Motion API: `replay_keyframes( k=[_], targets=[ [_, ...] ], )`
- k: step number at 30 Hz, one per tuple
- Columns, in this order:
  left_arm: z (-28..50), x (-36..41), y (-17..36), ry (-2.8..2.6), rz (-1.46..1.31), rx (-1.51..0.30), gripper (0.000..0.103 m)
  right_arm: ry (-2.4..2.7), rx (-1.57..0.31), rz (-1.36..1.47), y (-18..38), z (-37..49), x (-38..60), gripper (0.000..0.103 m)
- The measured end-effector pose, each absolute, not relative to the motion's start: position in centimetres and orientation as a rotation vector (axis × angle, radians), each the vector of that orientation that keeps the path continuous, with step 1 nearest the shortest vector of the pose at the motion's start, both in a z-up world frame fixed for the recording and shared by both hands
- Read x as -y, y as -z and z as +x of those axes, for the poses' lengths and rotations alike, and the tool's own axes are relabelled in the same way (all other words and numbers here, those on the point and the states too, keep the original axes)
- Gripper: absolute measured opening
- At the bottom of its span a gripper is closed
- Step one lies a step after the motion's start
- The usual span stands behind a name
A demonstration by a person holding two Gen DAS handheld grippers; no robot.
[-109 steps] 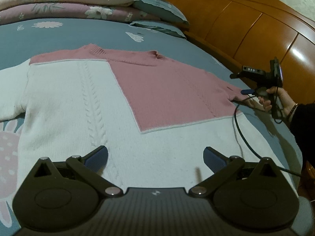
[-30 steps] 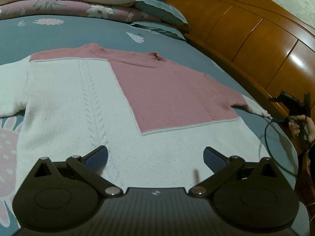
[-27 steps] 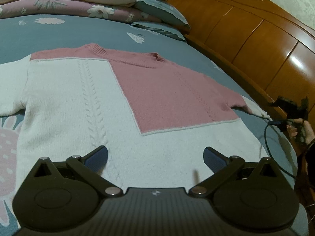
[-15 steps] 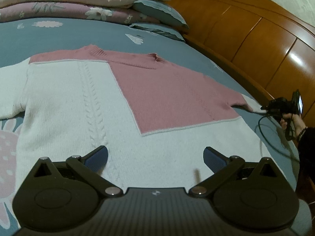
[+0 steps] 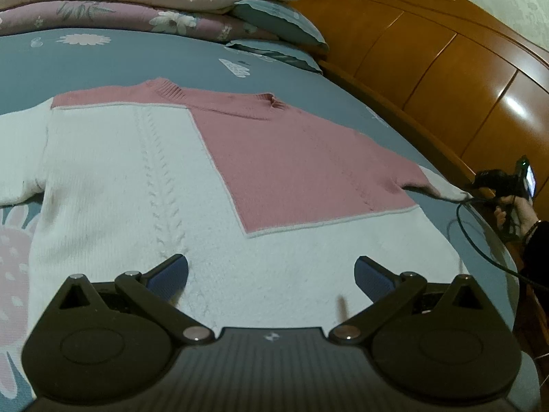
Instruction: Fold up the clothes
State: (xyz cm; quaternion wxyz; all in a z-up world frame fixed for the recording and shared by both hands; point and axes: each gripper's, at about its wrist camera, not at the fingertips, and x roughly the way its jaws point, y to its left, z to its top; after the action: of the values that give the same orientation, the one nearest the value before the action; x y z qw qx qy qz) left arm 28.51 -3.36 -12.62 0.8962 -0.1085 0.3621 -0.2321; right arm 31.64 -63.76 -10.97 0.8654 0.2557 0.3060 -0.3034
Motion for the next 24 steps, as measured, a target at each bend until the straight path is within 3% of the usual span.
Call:
replay_keyframes(
  k=[8,15,19,24],
  targets=[
    [28.4,3.7,12.7,0.474,-0.191,-0.743,0.102,0.552,-0.683,0.349,10.6,34.7,61.7,0.053],
    [28.3,3.7,12.7,0.474,-0.187,-0.742,0.102,0.611,-0.630,0.533,11.0,31.6,64.3,0.050],
    [28.3,3.9,12.7,0.469,-0.180,-0.741,0.102,0.560,-0.590,0.477,9.1,32.8,63.6,0.054],
    [28.3,3.9,12.7,0.469,-0.167,-0.739,0.102,0.561,-0.674,0.452,11.5,35.0,63.7,0.054]
  ],
)
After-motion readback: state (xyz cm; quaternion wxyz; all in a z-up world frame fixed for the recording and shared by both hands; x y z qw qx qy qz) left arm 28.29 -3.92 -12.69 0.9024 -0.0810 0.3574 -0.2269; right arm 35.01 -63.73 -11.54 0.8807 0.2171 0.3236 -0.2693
